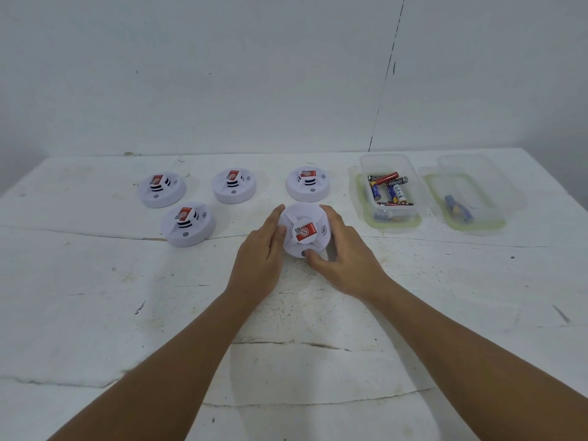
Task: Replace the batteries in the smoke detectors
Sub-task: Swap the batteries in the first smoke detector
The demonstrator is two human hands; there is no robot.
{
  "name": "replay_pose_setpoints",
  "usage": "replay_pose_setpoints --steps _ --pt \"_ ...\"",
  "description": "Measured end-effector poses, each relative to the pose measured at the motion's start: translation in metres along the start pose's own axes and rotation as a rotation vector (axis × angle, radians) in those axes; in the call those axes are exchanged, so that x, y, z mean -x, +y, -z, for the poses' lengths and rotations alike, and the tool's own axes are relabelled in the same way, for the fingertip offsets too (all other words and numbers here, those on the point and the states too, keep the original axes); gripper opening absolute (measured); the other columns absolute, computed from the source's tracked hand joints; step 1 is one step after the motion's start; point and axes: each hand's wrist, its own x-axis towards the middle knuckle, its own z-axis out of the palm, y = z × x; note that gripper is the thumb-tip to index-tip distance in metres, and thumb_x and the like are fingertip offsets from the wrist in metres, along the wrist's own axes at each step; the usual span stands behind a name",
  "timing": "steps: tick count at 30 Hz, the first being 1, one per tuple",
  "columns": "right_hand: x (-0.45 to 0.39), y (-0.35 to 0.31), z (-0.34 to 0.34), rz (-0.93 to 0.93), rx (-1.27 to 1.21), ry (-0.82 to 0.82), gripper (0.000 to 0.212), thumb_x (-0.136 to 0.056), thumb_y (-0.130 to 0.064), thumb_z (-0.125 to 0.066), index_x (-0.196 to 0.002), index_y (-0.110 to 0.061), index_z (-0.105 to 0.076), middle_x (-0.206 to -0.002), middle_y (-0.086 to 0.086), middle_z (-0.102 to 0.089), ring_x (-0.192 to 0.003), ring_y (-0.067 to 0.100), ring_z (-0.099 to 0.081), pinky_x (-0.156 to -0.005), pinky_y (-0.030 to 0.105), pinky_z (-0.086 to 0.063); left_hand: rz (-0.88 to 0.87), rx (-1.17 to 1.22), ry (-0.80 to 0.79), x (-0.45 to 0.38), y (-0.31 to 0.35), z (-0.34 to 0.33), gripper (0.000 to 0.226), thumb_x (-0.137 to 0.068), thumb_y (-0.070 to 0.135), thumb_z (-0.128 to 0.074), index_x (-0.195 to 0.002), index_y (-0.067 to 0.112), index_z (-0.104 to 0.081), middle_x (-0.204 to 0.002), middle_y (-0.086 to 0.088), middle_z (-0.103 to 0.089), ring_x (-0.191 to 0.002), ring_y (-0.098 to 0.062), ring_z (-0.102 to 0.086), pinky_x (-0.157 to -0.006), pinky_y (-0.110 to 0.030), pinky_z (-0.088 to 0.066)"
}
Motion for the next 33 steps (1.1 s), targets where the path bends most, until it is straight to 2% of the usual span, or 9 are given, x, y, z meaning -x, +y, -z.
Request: replay_pose_setpoints --steps 4,6,14,17,24,33 --pt "-0.0001 -0.0008 0.0001 -0.003 -0.003 -0.001 0.06 -0.091 -0.019 -0.073 -0.141 -0.035 -0.045 -0.12 -0.02 -0.066 -0.106 0.006 -0.066 -0.079 0.024 -0.054 0.001 -0.011 -0.002 -0.0004 -0.0004 -0.0003 0.047 -0.113 0.04 -0.031 -0.159 0.035 -0.036 -0.14 0.005 -0.063 -0.116 -0.015 -0.059 -0.102 -0.039 -0.051" --pt "-0.0002 -0.0009 0.0005 -0.006 -0.002 -0.001 0.059 -0.091 -0.019 -0.073 -0.141 -0.035 -0.045 -0.119 -0.02 -0.066 -0.106 0.006 -0.065 -0.078 0.021 -0.053 0.002 -0.005 -0.004 0.0 0.0004 -0.0003 0.047 -0.113 0.04 -0.032 -0.159 0.035 -0.036 -0.141 0.006 -0.062 -0.118 -0.014 -0.059 -0.103 -0.039 -0.05" --pt "0.0004 -0.0001 -0.0002 0.003 0.002 0.01 0.06 -0.091 -0.019 -0.073 -0.141 -0.034 -0.045 -0.121 -0.019 -0.066 -0.108 0.009 -0.066 -0.083 0.038 -0.058 0.006 0.001 -0.002 0.0004 0.0015 0.0006 0.047 -0.112 0.039 -0.032 -0.159 0.034 -0.037 -0.135 0.005 -0.064 -0.113 -0.014 -0.06 -0.099 -0.037 -0.051" --pt "0.0004 0.0005 -0.0006 0.002 0.004 0.011 0.06 -0.091 -0.019 -0.073 -0.141 -0.034 -0.045 -0.12 -0.018 -0.067 -0.106 0.009 -0.067 -0.081 0.038 -0.059 0.005 -0.003 -0.003 0.0006 0.0026 0.0007 0.047 -0.112 0.038 -0.032 -0.159 0.034 -0.037 -0.132 0.005 -0.065 -0.11 -0.014 -0.06 -0.095 -0.032 -0.05" --pt "0.0001 0.0009 -0.0003 0.007 -0.002 0.005 0.06 -0.091 -0.019 -0.074 -0.143 -0.033 -0.045 -0.121 -0.016 -0.067 -0.107 0.011 -0.067 -0.082 0.04 -0.059 0.009 -0.001 -0.007 0.0001 0.002 0.0006 0.048 -0.112 0.04 -0.032 -0.16 0.033 -0.036 -0.138 0.005 -0.063 -0.116 -0.014 -0.059 -0.101 -0.035 -0.05" --pt "0.0003 0.0013 -0.0005 -0.001 0.007 0.005 0.061 -0.091 -0.022 -0.074 -0.142 -0.035 -0.044 -0.12 -0.018 -0.066 -0.106 0.009 -0.066 -0.082 0.039 -0.059 0.015 0.004 -0.004 0.0001 0.0021 0.0005 0.048 -0.112 0.039 -0.032 -0.159 0.034 -0.037 -0.137 0.004 -0.063 -0.116 -0.014 -0.059 -0.101 -0.034 -0.048"
